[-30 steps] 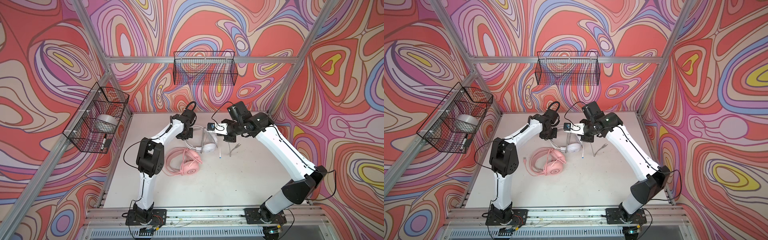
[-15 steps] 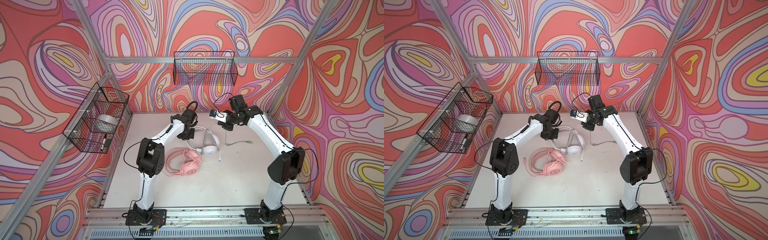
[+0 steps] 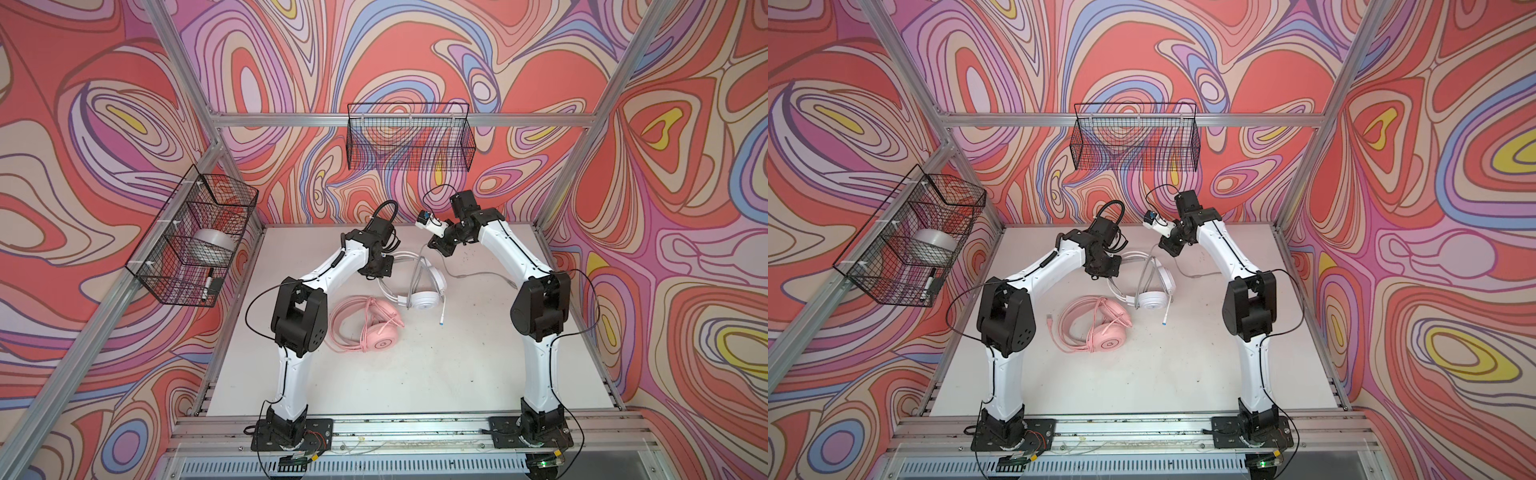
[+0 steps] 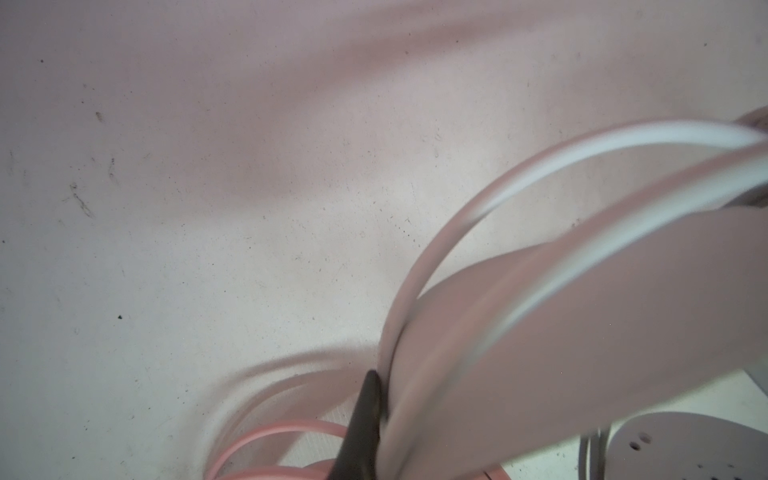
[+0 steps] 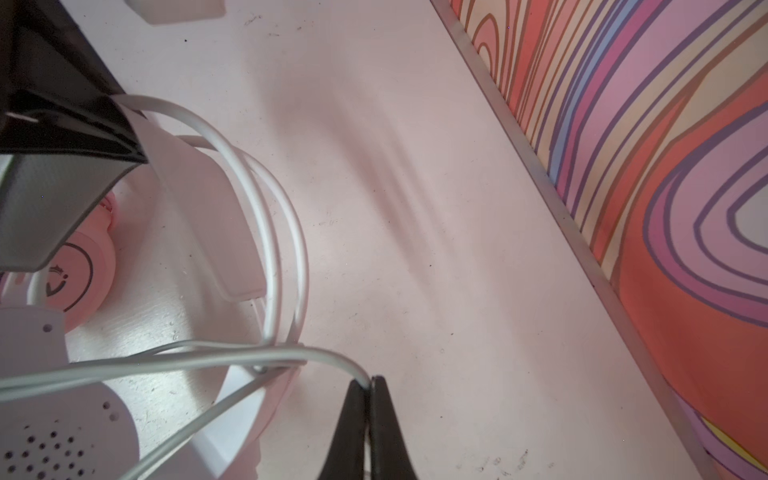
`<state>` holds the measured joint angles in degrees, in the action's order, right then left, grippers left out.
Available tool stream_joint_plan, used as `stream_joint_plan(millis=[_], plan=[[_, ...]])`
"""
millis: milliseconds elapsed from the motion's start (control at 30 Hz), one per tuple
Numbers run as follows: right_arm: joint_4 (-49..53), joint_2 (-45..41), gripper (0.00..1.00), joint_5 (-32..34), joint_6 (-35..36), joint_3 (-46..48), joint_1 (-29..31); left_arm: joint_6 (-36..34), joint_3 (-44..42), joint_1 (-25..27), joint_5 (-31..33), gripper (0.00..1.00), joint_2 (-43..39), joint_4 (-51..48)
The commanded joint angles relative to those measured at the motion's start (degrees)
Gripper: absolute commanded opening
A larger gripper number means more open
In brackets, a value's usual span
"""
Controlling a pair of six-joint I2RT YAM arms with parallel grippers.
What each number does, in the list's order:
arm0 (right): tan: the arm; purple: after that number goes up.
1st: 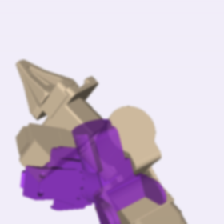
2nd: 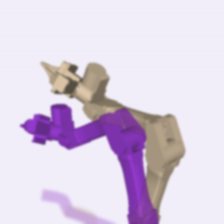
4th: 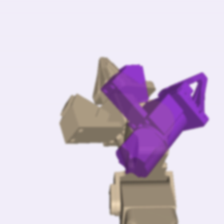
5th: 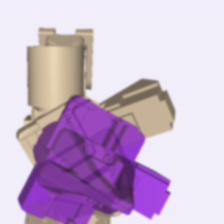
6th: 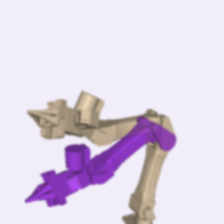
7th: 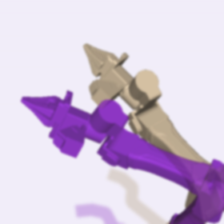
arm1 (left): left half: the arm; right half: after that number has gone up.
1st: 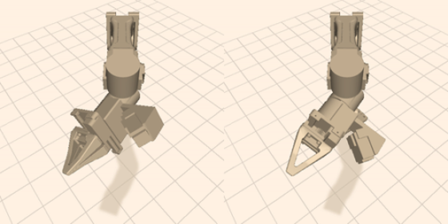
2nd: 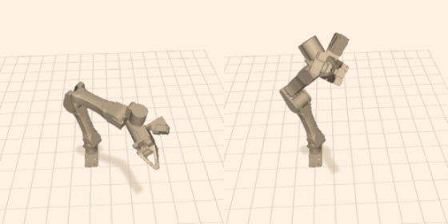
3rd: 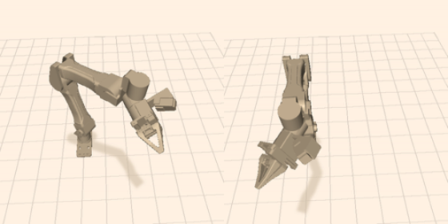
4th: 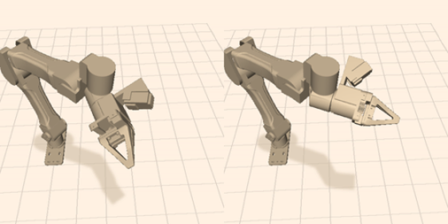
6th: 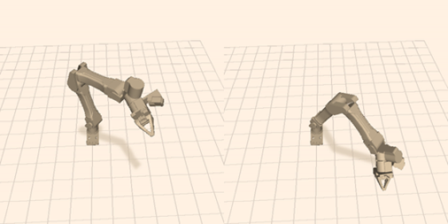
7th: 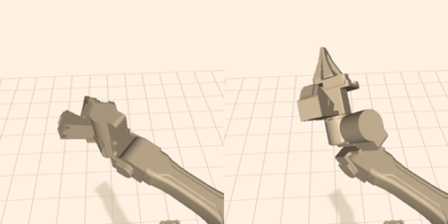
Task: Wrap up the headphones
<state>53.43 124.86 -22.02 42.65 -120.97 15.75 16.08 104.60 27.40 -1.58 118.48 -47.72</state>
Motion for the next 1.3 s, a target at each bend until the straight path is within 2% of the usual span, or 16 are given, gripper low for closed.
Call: stream_joint_plan(millis=[0,233,467,600,900,1133,1267], plan=[[-3.6,0.6,0.0,-2.3,-5.3,0.2,-1.7,-1.7,-1.0,0.4,-3.5,0.0,-4.6,1.9],[-11.0,0.6,0.0,-7.9,-8.6,6.9,-3.3,-1.6,-1.2,0.4,-6.4,0.0,-5.4,1.9],[-19.8,0.4,0.0,-8.6,-15.1,14.4,-6.1,-2.0,-1.3,0.4,-7.9,0.0,-6.4,1.9],[-23.0,0.6,0.11,-8.2,-17.0,17.2,-7.7,-2.1,-0.5,0.4,-8.3,0.0,-6.5,0.7],[-23.3,3.2,0.22,-8.2,-23.4,17.4,-12.6,-1.3,-0.8,0.4,-9.1,0.0,-6.4,-0.3],[-24.9,1.4,0.27,-4.2,-26.0,20.5,-15.9,-1.0,0.2,0.4,-10.0,0.0,-5.6,-1.0],[-20.5,0.7,0.39,7.9,-22.5,19.5,-17.1,-1.1,0.3,0.4,-9.7,0.0,-5.4,-1.6]])
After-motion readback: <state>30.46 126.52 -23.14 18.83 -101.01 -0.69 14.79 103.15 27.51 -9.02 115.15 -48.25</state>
